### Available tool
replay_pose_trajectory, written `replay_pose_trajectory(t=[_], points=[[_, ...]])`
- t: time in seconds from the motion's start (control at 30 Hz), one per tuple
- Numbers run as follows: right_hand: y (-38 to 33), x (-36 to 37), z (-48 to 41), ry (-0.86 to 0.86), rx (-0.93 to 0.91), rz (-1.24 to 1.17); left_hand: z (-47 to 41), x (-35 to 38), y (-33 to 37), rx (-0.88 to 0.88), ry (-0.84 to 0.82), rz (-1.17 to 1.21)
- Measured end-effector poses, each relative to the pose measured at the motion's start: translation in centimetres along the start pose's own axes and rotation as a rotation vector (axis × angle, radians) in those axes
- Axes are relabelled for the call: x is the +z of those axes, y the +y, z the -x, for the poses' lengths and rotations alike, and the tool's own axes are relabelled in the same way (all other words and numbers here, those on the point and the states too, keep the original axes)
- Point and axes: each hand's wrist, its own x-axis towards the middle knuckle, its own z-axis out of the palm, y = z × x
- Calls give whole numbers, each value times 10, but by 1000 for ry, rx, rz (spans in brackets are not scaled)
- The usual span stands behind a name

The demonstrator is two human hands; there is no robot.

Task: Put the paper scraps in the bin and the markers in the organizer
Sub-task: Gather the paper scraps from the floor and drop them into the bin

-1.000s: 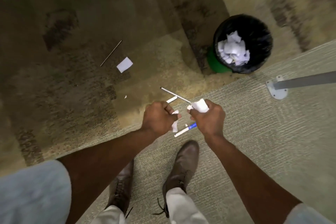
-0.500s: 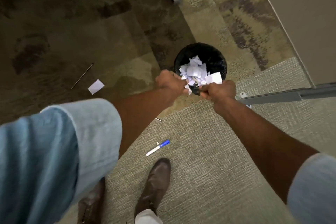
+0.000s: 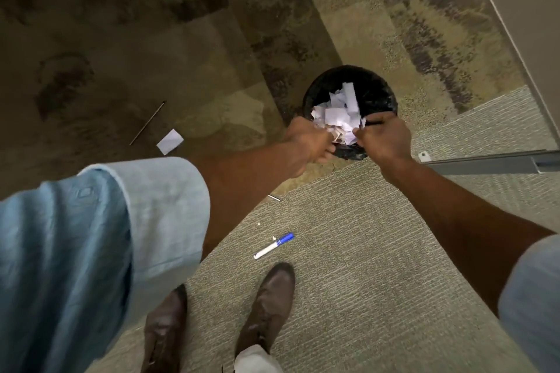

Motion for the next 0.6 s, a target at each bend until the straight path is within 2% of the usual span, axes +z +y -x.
replay_pose_trajectory(t=[0.13, 0.3, 0.47, 0.6], points=[[0, 2, 41, -28, -204, 93, 25, -30, -19, 75, -28, -334], [-7, 11, 98, -46, -279, 130, 67, -78, -43, 193, -105, -831], [-15, 36, 155, -111, -270, 132, 102, -122, -83, 144, -162, -997], [-30, 69, 199, -173, -236, 146, 113, -161, -106, 126, -179, -1025]])
